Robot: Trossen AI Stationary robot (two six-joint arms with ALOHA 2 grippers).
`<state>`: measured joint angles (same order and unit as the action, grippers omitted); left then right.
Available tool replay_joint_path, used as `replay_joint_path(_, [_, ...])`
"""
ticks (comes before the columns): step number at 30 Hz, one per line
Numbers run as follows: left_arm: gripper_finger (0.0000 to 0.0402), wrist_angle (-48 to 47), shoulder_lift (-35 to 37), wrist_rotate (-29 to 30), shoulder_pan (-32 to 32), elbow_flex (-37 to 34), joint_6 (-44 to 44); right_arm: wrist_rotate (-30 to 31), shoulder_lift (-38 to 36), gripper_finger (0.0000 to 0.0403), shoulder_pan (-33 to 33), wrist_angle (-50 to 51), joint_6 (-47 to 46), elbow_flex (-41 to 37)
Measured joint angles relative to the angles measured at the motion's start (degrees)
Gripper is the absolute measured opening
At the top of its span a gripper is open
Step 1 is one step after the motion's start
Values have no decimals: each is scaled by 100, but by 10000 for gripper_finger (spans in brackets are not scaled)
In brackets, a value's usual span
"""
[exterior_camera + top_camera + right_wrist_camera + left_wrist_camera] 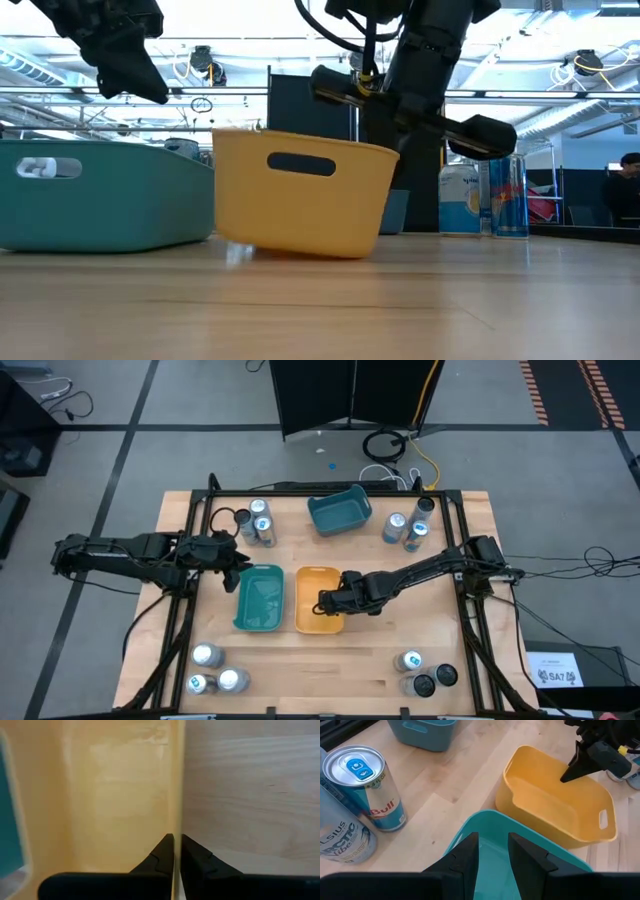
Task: Sort soda cans
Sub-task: Adjust the yellow bin with the light green bin, then move the dark green bin beside the yellow bin
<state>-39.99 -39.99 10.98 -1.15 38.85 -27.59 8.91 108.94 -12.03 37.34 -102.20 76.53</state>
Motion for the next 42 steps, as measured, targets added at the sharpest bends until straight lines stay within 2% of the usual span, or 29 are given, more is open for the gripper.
replay_joint_path(13, [115,1,0,-24,0,0,0,-9,-4,65,0,-223,13,0])
replay_joint_path(21, [115,0,0,-26,-1,0,0,70,-154,71,2,-156,76,-4])
replay_joint_path(30, [115,3,0,-26,0,0,-9,217,-759,71,57,391,434,-4])
replay_joint_path(33, [115,4,0,-26,-2,0,-13,389,-1003,71,141,525,710,-4])
replay_joint_path(40, [115,5,-1,-25,-1,0,-27,1490,-1454,71,574,533,1756,-4])
replay_joint_path(42, [115,5,-2,-26,0,0,-55,1535,-1531,71,777,522,2018,-4])
